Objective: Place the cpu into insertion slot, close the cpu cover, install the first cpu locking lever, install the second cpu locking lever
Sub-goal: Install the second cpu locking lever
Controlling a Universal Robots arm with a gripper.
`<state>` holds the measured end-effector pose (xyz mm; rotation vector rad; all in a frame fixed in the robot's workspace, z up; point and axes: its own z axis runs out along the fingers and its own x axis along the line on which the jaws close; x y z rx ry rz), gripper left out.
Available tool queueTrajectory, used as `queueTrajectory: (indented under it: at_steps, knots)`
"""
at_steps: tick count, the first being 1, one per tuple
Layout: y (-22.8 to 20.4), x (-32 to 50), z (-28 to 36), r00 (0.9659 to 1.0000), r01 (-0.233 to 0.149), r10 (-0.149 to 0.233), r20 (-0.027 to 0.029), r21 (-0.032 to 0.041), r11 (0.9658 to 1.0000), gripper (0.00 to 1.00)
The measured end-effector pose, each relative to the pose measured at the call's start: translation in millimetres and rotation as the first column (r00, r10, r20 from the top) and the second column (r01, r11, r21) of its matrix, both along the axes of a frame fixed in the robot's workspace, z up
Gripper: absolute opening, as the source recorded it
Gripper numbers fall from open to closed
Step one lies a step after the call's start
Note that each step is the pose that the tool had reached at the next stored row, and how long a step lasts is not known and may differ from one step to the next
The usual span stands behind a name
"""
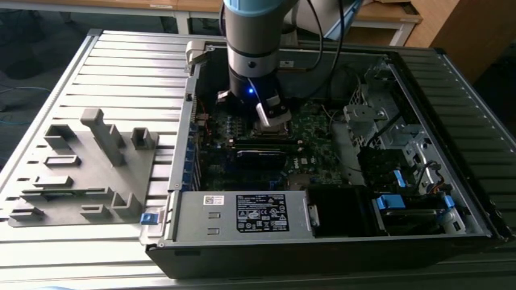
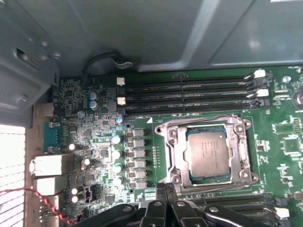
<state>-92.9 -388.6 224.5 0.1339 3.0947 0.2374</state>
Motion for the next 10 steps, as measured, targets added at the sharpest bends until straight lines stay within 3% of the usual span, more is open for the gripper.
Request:
queueTrajectory:
  at_steps: [3,10]
  knots:
    - [0.0,0.0,3.8,1.0000,0.000,0.000,0.0001,0.0001,1.0000,0.11]
    - [0.0,0.4,4.0,1.0000,0.000,0.000,-0.0001,-0.0001,1.0000,0.11]
